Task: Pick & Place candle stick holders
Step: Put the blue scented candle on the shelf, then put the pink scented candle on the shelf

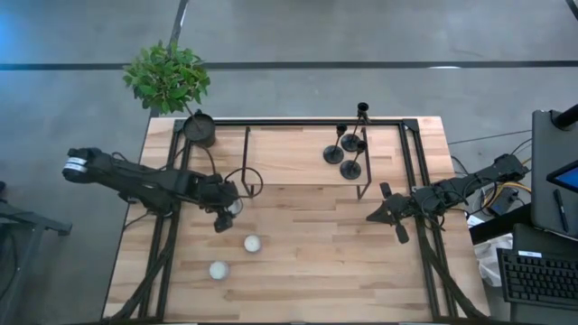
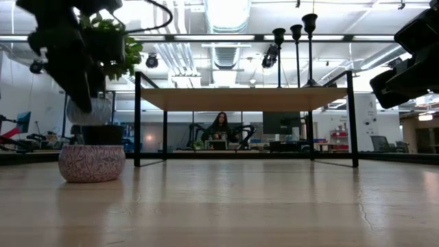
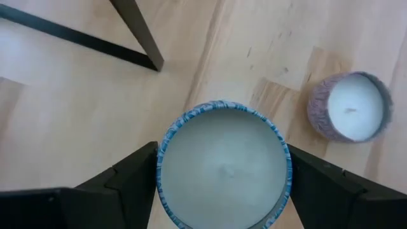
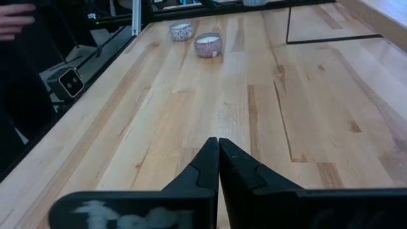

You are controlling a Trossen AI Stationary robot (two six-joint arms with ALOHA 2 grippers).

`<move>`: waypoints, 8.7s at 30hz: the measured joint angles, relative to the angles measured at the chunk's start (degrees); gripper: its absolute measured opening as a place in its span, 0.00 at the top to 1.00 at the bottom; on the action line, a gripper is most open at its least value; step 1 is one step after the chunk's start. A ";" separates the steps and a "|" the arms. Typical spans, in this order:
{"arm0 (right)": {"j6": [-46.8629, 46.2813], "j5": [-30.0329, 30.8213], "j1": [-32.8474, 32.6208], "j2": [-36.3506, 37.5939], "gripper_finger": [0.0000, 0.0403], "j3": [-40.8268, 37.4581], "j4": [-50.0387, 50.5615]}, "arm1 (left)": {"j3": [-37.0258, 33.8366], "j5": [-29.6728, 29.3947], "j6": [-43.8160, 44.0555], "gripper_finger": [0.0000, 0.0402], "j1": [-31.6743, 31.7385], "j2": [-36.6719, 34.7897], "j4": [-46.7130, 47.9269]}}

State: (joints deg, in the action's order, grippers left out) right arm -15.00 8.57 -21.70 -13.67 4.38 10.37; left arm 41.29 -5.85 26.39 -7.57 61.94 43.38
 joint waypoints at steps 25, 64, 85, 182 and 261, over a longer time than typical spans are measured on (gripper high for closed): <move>0.00 -0.02 0.01 0.00 0.98 0.00 -0.02 | 33.49 -2.79 -11.13 0.29 7.77 6.92 25.94; 0.00 0.01 -0.01 0.02 0.98 0.00 -0.02 | 63.35 10.96 -43.87 0.29 36.87 38.08 29.79; 0.00 0.01 -0.01 0.02 0.98 0.00 -0.02 | 63.35 13.99 -45.24 0.29 40.63 42.11 26.17; 0.00 0.01 0.00 0.00 0.98 0.00 -0.02 | 48.32 18.49 -37.45 0.01 23.22 12.96 36.62; 0.00 0.00 -0.01 0.02 0.98 0.02 -0.02 | 6.87 13.67 -18.21 0.01 -4.33 12.54 -7.46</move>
State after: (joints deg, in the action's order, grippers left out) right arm -15.00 8.57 -21.71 -13.65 4.40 10.35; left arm 48.16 7.82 8.18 -11.90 74.48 35.92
